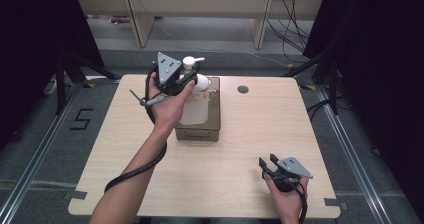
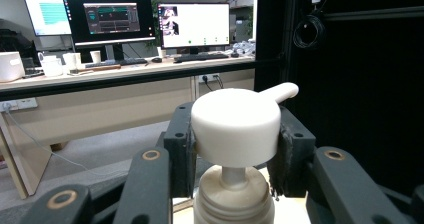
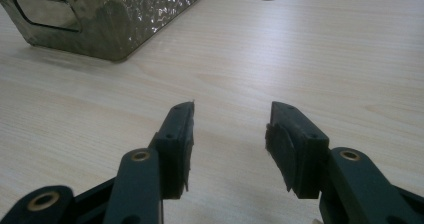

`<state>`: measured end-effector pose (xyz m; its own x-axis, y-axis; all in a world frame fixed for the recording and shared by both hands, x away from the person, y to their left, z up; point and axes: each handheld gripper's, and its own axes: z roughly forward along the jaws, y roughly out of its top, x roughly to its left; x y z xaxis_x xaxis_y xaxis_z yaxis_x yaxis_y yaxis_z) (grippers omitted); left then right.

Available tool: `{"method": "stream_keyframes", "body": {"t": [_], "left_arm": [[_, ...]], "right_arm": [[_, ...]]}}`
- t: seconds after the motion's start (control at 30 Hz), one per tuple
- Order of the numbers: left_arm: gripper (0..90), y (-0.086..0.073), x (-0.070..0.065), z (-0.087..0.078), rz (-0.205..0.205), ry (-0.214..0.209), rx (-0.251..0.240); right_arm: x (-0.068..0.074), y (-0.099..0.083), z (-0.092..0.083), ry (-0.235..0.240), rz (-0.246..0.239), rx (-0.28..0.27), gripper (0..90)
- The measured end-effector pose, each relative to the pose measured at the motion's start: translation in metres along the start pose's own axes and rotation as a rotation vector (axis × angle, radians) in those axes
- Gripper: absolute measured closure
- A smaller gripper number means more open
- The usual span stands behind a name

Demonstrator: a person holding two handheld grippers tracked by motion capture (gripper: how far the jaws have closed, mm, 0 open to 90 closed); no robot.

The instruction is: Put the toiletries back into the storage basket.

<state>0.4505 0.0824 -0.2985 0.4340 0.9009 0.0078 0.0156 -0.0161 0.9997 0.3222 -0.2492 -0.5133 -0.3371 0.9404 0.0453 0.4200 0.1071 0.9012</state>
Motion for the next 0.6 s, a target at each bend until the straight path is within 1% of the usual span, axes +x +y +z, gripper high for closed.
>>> {"method": "stream_keyframes", "body": {"t": [0.07,0.1,0.2,0.23,0.27,0.3,0.43,0.47,0.5,0.53,0.6], "left_arm": [[59.0,-0.002,0.001,0.002,-0.002,-0.002,-0.001],[58.9,-0.003,0.002,0.004,0.001,-0.014,-0.001],[58.9,-0.005,0.002,0.005,0.001,-0.020,0.001],[58.9,-0.007,0.001,0.005,-0.013,-0.012,0.010],[58.9,-0.007,0.003,0.007,0.000,-0.017,0.006],[58.9,-0.008,0.004,0.007,0.010,-0.020,0.002],[58.9,-0.011,0.005,0.009,0.011,-0.019,0.007],[58.9,-0.011,0.005,0.009,0.000,-0.017,0.012],[58.9,-0.012,0.006,0.010,0.013,-0.020,0.010],[58.9,-0.012,0.006,0.010,0.013,-0.020,0.010],[58.9,-0.013,0.006,0.010,0.014,-0.018,0.014]], "right_arm": [[0.000,0.000,0.000,0.001,0.001,0.001,53.5],[0.002,0.000,0.000,0.005,0.029,0.009,53.4],[0.003,0.000,-0.001,0.006,0.035,0.013,53.5],[0.002,0.000,0.000,0.005,0.020,0.009,53.4],[0.002,0.000,0.000,0.005,0.026,0.008,53.5],[0.000,0.000,0.000,0.001,-0.010,-0.003,53.4],[0.000,0.000,0.000,0.003,-0.003,0.003,53.4],[0.000,0.000,0.000,0.003,-0.005,0.002,53.4],[0.003,0.000,-0.001,0.009,0.032,0.016,53.4],[0.000,0.000,0.000,0.004,-0.010,0.000,53.4],[0.000,0.000,0.000,0.004,-0.011,0.000,53.4]]}}
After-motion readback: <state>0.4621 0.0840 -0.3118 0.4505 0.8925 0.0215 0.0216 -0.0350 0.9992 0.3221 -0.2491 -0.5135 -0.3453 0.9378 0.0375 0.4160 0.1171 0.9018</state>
